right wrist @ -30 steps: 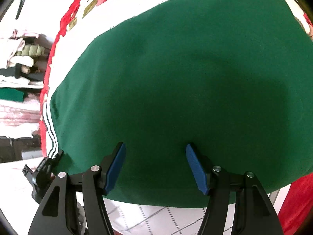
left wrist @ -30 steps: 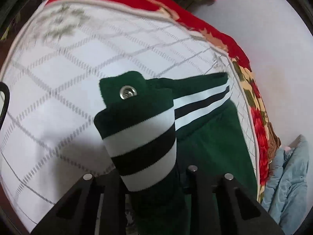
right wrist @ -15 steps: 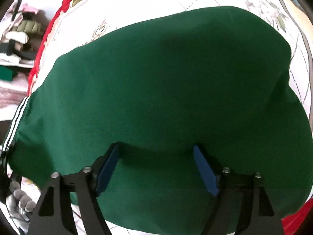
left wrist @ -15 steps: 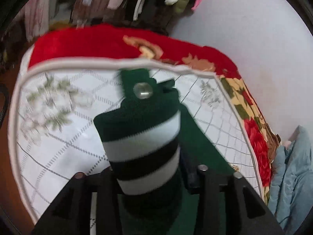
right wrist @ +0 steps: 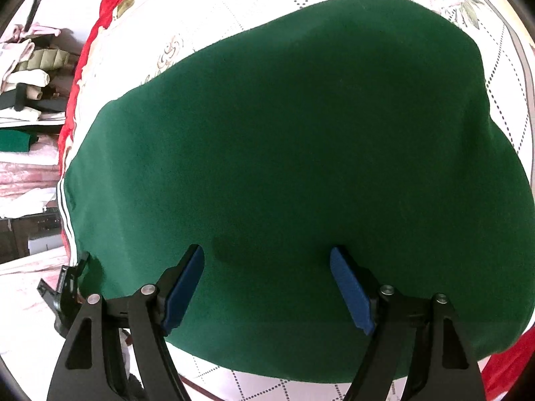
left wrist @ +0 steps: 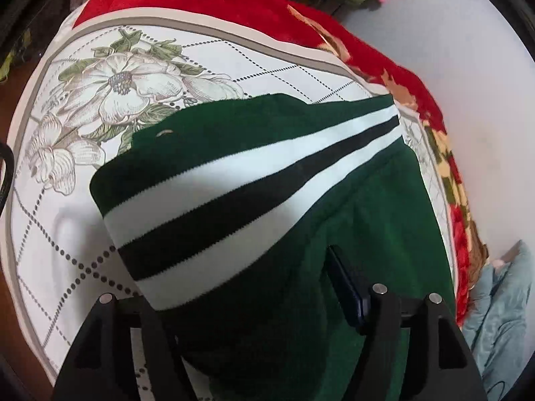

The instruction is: Fold large clothes

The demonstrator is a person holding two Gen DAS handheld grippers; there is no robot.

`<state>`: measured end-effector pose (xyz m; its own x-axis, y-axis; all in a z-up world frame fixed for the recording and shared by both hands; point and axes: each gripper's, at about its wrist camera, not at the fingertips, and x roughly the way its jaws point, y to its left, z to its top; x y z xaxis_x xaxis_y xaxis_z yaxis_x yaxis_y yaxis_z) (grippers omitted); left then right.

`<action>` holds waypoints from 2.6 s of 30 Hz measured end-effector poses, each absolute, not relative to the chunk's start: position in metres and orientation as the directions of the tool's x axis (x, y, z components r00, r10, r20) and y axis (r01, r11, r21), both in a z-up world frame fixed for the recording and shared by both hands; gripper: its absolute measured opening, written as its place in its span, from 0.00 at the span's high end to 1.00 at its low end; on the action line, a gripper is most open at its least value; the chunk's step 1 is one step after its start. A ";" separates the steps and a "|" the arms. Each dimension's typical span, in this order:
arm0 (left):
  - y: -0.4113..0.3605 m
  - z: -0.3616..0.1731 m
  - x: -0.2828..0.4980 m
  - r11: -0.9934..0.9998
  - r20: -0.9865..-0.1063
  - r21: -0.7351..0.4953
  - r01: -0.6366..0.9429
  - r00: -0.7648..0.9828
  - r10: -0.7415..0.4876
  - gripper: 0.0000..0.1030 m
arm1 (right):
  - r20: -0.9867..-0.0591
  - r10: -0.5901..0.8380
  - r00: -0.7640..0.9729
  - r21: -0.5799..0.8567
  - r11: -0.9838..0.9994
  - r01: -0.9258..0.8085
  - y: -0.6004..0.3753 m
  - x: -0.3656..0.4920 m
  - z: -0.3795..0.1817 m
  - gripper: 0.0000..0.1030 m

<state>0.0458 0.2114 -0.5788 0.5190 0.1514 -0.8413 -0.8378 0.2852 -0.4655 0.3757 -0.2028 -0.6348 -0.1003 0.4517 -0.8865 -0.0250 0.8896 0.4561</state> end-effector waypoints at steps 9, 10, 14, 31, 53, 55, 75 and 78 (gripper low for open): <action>0.181 -0.513 0.103 0.429 -0.795 -0.401 -0.809 0.541 0.276 0.88 | -0.885 0.455 -0.100 0.458 0.889 -0.004 -0.212 0.367 -0.645 0.21; 0.171 -0.491 0.113 0.470 -0.772 -0.402 -0.786 0.566 0.287 0.89 | -0.877 0.469 -0.104 0.471 0.882 0.008 -0.216 0.366 -0.648 0.21; 0.108 -0.414 0.152 0.694 -0.686 -0.301 -0.654 0.654 0.319 0.89 | -0.800 0.587 -0.123 0.579 0.809 0.098 -0.237 0.367 -0.661 0.07; -0.292 -0.515 0.232 0.887 -0.882 0.146 0.438 0.463 -0.083 0.87 | -0.596 0.771 0.225 0.740 0.418 0.527 -0.514 0.239 -0.651 0.08; -0.221 -0.459 0.206 0.963 -0.913 0.109 0.245 0.408 0.000 0.02 | -0.725 0.683 0.083 0.678 0.689 0.255 -0.444 0.317 -0.597 0.09; -0.192 -0.473 0.222 0.983 -0.926 0.128 0.134 0.370 0.071 0.02 | -0.743 0.669 0.018 0.655 0.722 0.221 -0.419 0.330 -0.618 0.09; -0.116 -0.512 0.246 0.987 -0.974 0.098 -0.126 0.193 0.121 0.02 | -0.832 0.544 -0.108 0.451 0.778 0.438 -0.439 0.281 -0.639 0.57; -0.115 -0.494 0.252 0.987 -0.960 0.114 -0.117 0.243 0.140 0.02 | -0.925 0.381 -0.004 0.353 0.862 0.363 -0.450 0.285 -0.581 0.52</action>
